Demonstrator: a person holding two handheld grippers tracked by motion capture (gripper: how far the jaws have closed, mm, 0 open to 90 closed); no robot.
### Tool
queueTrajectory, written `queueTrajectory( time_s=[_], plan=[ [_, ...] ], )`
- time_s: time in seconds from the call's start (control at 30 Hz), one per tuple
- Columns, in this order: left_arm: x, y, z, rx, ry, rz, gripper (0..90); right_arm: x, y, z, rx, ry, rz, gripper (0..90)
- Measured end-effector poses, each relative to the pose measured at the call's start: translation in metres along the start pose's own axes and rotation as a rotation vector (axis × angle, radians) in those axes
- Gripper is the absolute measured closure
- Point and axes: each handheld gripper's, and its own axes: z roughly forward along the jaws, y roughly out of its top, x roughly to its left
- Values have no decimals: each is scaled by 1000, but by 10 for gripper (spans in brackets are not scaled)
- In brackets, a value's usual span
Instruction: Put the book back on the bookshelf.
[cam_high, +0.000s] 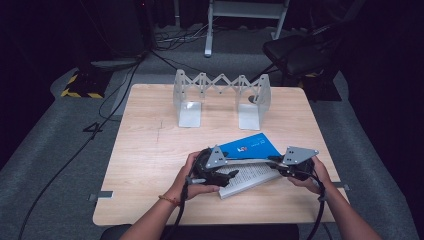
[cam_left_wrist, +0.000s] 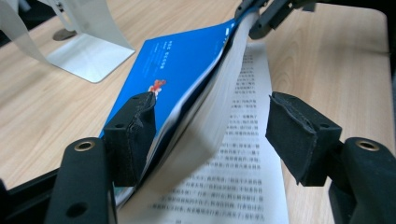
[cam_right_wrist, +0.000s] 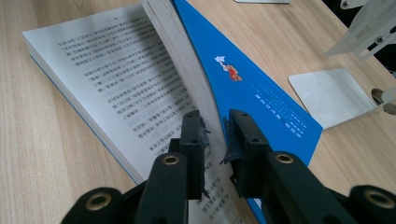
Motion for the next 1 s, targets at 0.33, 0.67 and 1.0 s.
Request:
queueTrajectory(
  time_s=[0.33,0.67,1.0],
  plan=[
    [-11,6,14,45,28,70,675,2,1,1,18,-3,-25,745],
    [-3,-9,6,35,-19,85,782,-6,-9,6,-55,9,42,558],
    [12,-19,-13,14,-81,56,795,-20,-27,10,-101,57,2,612]
  ],
)
